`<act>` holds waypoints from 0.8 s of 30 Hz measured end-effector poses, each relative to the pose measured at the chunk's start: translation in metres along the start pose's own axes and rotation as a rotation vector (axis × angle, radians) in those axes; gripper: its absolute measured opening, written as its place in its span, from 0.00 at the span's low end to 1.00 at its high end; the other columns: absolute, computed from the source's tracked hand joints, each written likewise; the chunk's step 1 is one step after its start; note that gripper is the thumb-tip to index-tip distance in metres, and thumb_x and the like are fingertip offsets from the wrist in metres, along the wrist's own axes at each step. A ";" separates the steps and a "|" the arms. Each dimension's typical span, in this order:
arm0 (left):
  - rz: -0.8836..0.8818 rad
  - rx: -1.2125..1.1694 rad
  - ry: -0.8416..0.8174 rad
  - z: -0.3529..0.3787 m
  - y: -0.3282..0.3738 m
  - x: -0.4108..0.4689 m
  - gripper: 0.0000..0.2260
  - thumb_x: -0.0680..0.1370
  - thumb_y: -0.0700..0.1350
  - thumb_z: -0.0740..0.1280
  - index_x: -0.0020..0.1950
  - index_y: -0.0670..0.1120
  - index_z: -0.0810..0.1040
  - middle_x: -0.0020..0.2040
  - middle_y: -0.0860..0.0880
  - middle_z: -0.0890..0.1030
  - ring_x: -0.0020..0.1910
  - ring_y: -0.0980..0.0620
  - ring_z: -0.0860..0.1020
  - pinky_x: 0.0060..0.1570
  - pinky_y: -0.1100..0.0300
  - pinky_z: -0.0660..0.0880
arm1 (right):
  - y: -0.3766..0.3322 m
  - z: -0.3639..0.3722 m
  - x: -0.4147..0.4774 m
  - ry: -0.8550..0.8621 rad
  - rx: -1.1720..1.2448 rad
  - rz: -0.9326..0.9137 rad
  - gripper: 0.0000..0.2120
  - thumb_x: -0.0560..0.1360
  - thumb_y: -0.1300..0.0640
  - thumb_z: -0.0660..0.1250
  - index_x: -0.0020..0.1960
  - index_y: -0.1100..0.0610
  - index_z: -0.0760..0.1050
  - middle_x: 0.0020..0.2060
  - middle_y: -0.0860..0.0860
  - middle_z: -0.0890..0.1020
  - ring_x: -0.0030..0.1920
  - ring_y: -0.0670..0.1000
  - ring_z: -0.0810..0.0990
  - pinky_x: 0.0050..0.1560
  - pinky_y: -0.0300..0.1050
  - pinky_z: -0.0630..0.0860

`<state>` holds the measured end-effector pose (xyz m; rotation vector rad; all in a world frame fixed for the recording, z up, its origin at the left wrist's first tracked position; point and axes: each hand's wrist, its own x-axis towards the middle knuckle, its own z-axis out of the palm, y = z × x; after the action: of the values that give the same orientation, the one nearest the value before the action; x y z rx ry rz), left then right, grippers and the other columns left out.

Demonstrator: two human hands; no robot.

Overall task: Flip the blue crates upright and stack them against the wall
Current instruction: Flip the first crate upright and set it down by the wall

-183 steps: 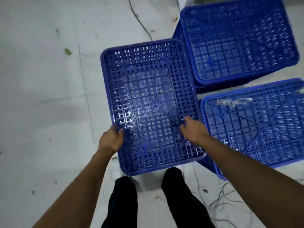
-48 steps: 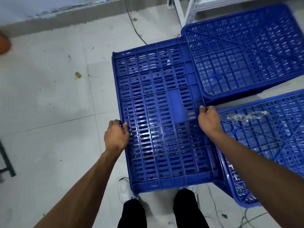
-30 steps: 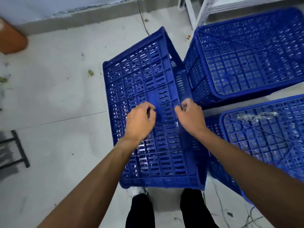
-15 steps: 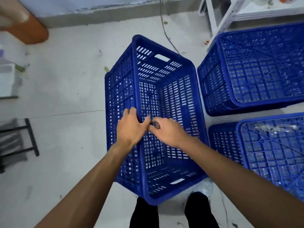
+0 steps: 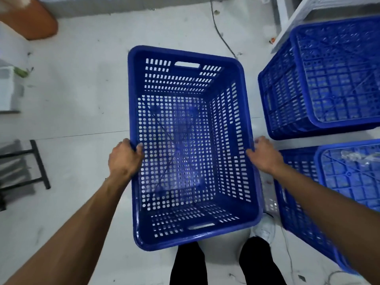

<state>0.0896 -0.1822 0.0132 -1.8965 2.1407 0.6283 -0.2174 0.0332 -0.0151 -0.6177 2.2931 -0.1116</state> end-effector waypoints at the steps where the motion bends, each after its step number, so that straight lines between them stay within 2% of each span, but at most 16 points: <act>1: -0.011 0.004 -0.021 0.002 -0.005 0.004 0.17 0.81 0.55 0.60 0.54 0.41 0.74 0.52 0.39 0.81 0.48 0.38 0.78 0.49 0.48 0.75 | 0.003 0.001 0.005 -0.005 0.002 0.015 0.24 0.78 0.49 0.64 0.69 0.60 0.65 0.66 0.58 0.72 0.59 0.60 0.76 0.57 0.52 0.72; 3: -0.036 0.000 -0.067 0.007 -0.014 0.012 0.16 0.81 0.55 0.61 0.53 0.42 0.74 0.52 0.39 0.81 0.48 0.38 0.78 0.50 0.48 0.76 | 0.003 0.000 0.015 -0.067 0.064 0.027 0.30 0.78 0.49 0.65 0.75 0.59 0.59 0.71 0.57 0.68 0.65 0.60 0.73 0.62 0.53 0.71; 4: -0.042 -0.003 -0.091 0.009 -0.017 0.013 0.15 0.80 0.55 0.61 0.52 0.42 0.74 0.52 0.39 0.81 0.48 0.38 0.78 0.50 0.48 0.77 | 0.002 0.000 0.018 -0.108 0.127 0.032 0.31 0.78 0.50 0.65 0.75 0.57 0.58 0.70 0.55 0.69 0.65 0.58 0.73 0.62 0.51 0.71; 7: -0.049 -0.004 -0.146 0.019 -0.026 0.017 0.16 0.80 0.54 0.63 0.52 0.41 0.75 0.52 0.38 0.81 0.49 0.37 0.78 0.51 0.48 0.77 | -0.005 -0.001 0.029 -0.152 0.305 0.057 0.25 0.77 0.53 0.65 0.71 0.54 0.64 0.59 0.50 0.75 0.54 0.52 0.76 0.54 0.46 0.72; 9: -0.072 -0.014 -0.172 0.026 -0.030 0.018 0.16 0.80 0.54 0.63 0.53 0.40 0.76 0.53 0.38 0.81 0.50 0.36 0.78 0.52 0.47 0.77 | -0.006 -0.003 0.035 -0.115 0.368 0.085 0.23 0.76 0.53 0.65 0.70 0.54 0.66 0.57 0.48 0.76 0.52 0.51 0.78 0.55 0.48 0.75; 12: -0.122 -0.050 -0.215 0.038 -0.033 0.017 0.16 0.80 0.53 0.65 0.55 0.40 0.77 0.54 0.37 0.81 0.52 0.36 0.79 0.54 0.47 0.77 | -0.005 -0.005 0.046 -0.106 0.373 0.118 0.24 0.76 0.53 0.65 0.71 0.55 0.65 0.57 0.51 0.79 0.52 0.53 0.80 0.57 0.52 0.78; 16: -0.153 -0.085 -0.238 0.052 -0.032 0.019 0.17 0.80 0.53 0.65 0.56 0.40 0.78 0.54 0.38 0.82 0.52 0.37 0.79 0.55 0.48 0.77 | -0.003 -0.006 0.061 -0.064 0.330 0.093 0.20 0.78 0.57 0.62 0.69 0.56 0.67 0.52 0.52 0.78 0.49 0.53 0.78 0.49 0.47 0.75; 19: -0.163 -0.105 -0.199 0.064 -0.026 0.024 0.16 0.80 0.52 0.65 0.55 0.40 0.78 0.54 0.38 0.82 0.53 0.37 0.79 0.53 0.50 0.76 | 0.002 -0.005 0.074 -0.002 0.309 0.084 0.18 0.80 0.55 0.62 0.69 0.58 0.68 0.52 0.52 0.77 0.48 0.52 0.76 0.50 0.46 0.74; 24: -0.178 -0.045 -0.201 0.071 -0.018 0.032 0.15 0.81 0.50 0.63 0.56 0.39 0.79 0.53 0.39 0.81 0.44 0.42 0.74 0.47 0.54 0.72 | 0.002 -0.001 0.087 0.044 0.294 0.079 0.19 0.81 0.51 0.61 0.69 0.58 0.67 0.52 0.53 0.76 0.48 0.53 0.75 0.52 0.48 0.74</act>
<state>0.0941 -0.1806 -0.0661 -1.9283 1.8278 0.7972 -0.2713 -0.0058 -0.0713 -0.3752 2.2804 -0.4197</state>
